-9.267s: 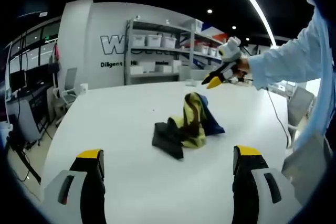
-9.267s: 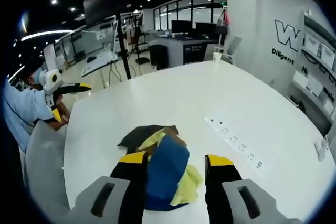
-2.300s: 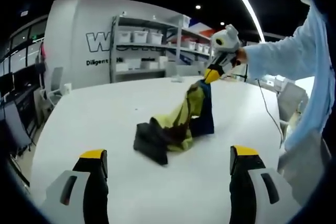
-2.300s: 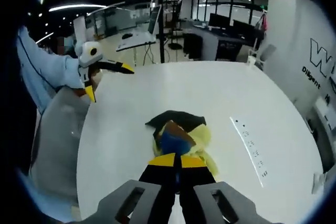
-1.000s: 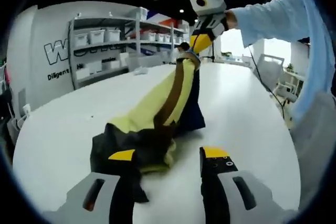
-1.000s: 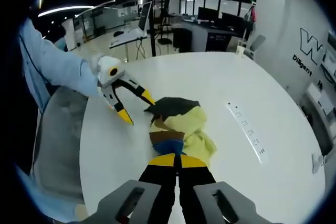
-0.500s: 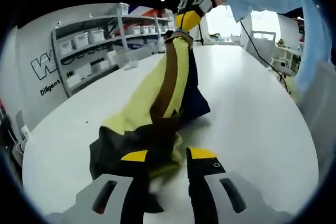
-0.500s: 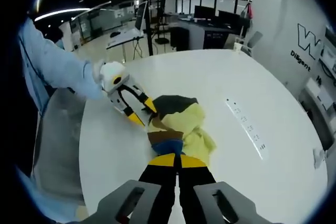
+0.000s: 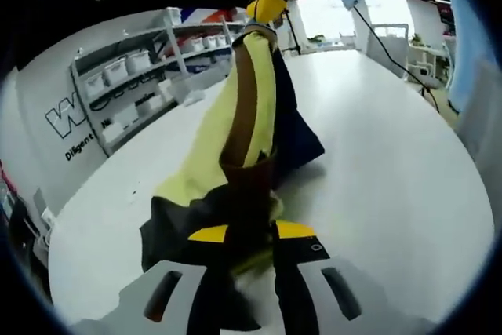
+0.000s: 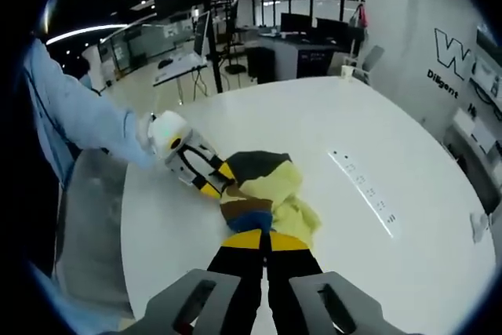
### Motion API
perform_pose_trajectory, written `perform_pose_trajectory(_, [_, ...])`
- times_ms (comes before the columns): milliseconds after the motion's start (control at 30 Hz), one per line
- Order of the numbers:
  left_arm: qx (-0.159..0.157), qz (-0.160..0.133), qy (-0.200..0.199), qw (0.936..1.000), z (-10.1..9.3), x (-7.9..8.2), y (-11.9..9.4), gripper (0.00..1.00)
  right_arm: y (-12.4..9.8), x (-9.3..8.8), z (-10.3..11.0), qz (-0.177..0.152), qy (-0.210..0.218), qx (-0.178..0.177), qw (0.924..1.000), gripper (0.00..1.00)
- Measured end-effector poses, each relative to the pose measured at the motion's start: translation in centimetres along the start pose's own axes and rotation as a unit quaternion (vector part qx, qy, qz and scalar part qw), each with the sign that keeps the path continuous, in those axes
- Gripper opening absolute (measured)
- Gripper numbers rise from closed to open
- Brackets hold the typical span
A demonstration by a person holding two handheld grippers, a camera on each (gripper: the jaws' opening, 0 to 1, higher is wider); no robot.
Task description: Fold the garment on the visible template until the final outline fits inside the template.
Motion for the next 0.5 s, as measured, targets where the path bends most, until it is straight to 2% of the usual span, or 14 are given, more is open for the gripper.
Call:
perform_pose_trajectory(133, [-0.003,0.005,0.004,1.0000,-0.1,-0.1,0.0,0.03,0.1,0.1,0.0,-0.001,0.002,0.000,1.0000,0.00])
perform_pose_trajectory(200, [0.000,0.008,0.011,0.9999,0.0,-0.2,-0.2,0.02,0.2,0.1,0.0,-0.001,0.003,0.000,1.0000,0.00])
perform_pose_trajectory(333, [0.000,0.007,-0.004,1.0000,0.4,-0.1,-1.0,0.01,0.3,-0.3,-0.1,0.002,0.005,-0.003,1.0000,0.00])
perform_pose_trajectory(433, [-0.017,-0.018,-0.056,0.9981,0.4,0.9,-1.8,0.01,0.3,-1.3,-0.6,0.012,0.009,-0.011,0.9998,0.00])
perform_pose_trajectory(467, [-0.032,-0.032,-0.089,0.9950,0.2,1.4,-2.4,0.01,0.3,-1.6,-0.8,0.014,0.011,-0.013,0.9997,0.00])
perform_pose_trajectory(500, [-0.037,-0.034,-0.093,0.9944,0.3,1.5,-2.7,0.01,0.1,-1.9,-1.0,0.016,0.017,-0.015,0.9996,0.00])
Point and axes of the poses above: the point that each gripper's makers call its tool centre point, and the gripper's own axes: y roughly forward along the fingers, z roughly to its left, x roughly out of its top, the point moved 1 cm from there along -y, roughly backward along the fingers, and after that the axes turned 1 degree about z, right-handed, at the moved point
